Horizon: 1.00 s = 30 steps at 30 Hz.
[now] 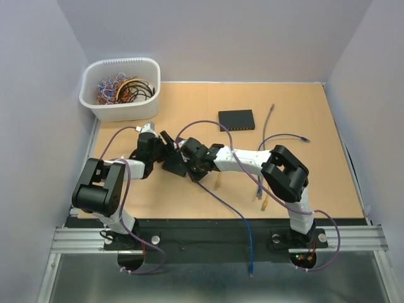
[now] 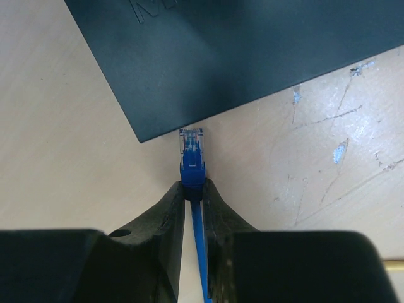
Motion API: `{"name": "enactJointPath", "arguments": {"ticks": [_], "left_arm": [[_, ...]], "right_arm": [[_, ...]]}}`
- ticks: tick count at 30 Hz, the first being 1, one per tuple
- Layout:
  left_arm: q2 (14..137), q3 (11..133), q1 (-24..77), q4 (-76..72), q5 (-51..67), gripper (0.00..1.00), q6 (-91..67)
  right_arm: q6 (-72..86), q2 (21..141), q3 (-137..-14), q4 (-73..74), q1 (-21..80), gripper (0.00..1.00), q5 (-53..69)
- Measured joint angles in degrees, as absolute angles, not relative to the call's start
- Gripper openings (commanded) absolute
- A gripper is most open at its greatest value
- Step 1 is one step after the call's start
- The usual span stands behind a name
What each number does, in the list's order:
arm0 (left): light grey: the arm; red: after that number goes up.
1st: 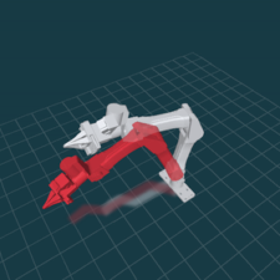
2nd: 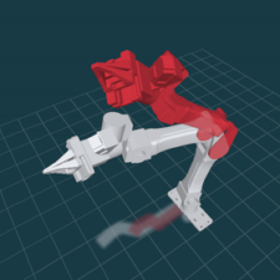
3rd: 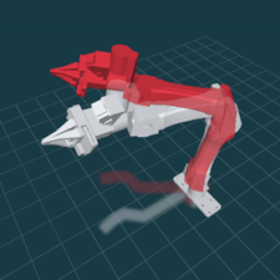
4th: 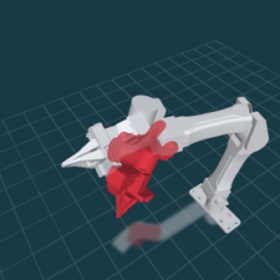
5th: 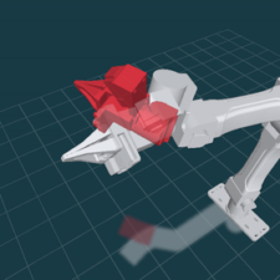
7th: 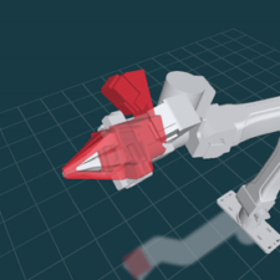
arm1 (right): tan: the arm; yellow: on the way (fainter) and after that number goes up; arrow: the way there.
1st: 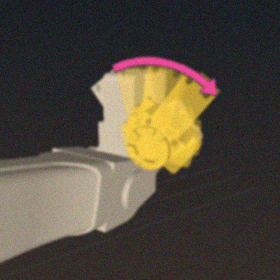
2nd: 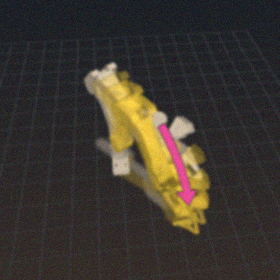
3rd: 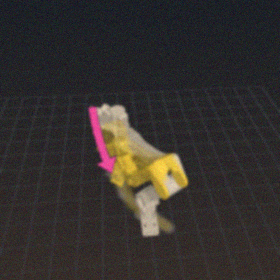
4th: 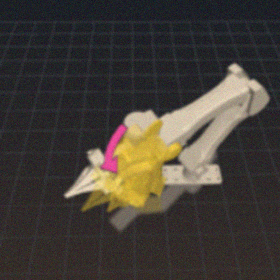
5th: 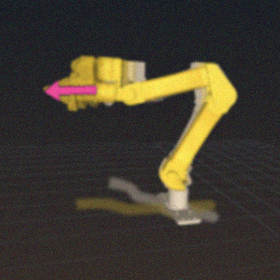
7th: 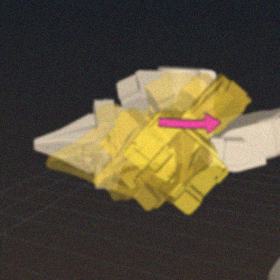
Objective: Insert the plug into the switch port
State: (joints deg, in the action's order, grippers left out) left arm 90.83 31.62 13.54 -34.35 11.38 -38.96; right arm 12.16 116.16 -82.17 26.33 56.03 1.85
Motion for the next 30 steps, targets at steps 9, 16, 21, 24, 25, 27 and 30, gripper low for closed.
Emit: {"name": "enactJointPath", "arguments": {"ticks": [9, 16, 21, 24, 25, 27, 30], "left_arm": [[89.78, 30.35, 13.56, -34.7, 11.38, 0.74, -38.52], [89.8, 30.35, 13.56, -34.7, 11.38, 0.74, -37.87], [89.82, 30.35, 13.54, -34.7, 11.31, 0.73, -37.71], [89.84, 30.35, 13.54, -34.7, 11.31, 0.73, -37.71], [89.84, 30.35, 13.54, -34.7, 11.31, 0.73, -37.69], [89.84, 30.35, 13.54, -34.7, 11.33, 0.73, -37.69], [89.86, 30.33, 13.54, -34.72, 11.33, 0.73, -37.63]], "right_arm": [[12.16, 118.65, -86.32, 29.34, 56.62, 0.01, 1.72], [12.03, 119.77, -88.58, 31.92, 56.93, 0.01, 1.17], [11.31, 120.38, -89.95, 33.56, 58.02, 0.0, 0.36], [10.92, 120.57, -90.59, 34.06, 59.11, 0.01, 0.27], [10.87, 120.7, -90.83, 34.11, 59.46, 0.0, 0.27], [10.9, 120.95, -91.26, 34.17, 60.16, 0.0, 0.16], [10.87, 121.56, -92.36, 34.74, 60.51, 0.0, -0.25]]}}
